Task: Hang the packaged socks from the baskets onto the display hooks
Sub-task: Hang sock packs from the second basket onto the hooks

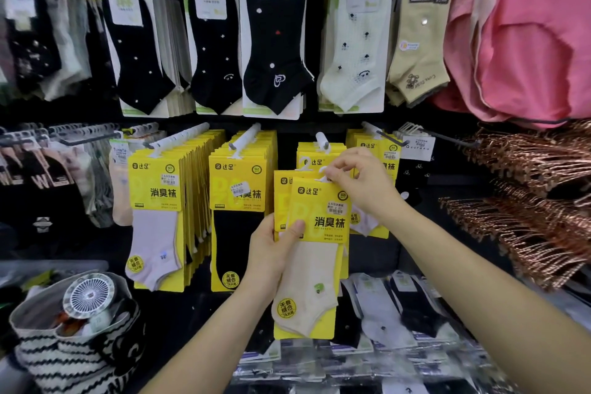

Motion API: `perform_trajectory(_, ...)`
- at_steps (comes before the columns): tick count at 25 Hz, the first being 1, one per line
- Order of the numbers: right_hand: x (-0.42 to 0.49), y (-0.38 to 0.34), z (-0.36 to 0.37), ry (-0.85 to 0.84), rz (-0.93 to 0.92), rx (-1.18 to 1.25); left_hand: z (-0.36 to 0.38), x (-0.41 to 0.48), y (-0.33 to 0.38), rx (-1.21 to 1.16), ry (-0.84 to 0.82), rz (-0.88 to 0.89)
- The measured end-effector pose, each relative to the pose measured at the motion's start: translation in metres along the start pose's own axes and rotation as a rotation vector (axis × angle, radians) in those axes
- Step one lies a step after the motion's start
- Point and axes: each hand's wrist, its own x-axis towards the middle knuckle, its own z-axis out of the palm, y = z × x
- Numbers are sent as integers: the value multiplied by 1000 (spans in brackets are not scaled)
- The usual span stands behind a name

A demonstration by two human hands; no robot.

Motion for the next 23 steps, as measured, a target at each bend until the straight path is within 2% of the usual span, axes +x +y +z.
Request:
perform_trajectory(3,5,2,3,19,66,-86,0,1,-1,29,7,-9)
perform_trajectory(9,28,6,-1,120,214,17,-22,6,4,46,192,7)
perform_trajectory(12,39,1,-1,185,212,30,-45,8,6,58,221,29)
perform_trajectory(17,47,-2,8,193,180,25,-65,6,11,87,284,32)
perform_trajectory(21,45,-1,10,173,205,-32,-63,3,15,104,252,8)
perform_trajectory(23,40,-1,9,252,164,-92,-57,1,16,123,222,9)
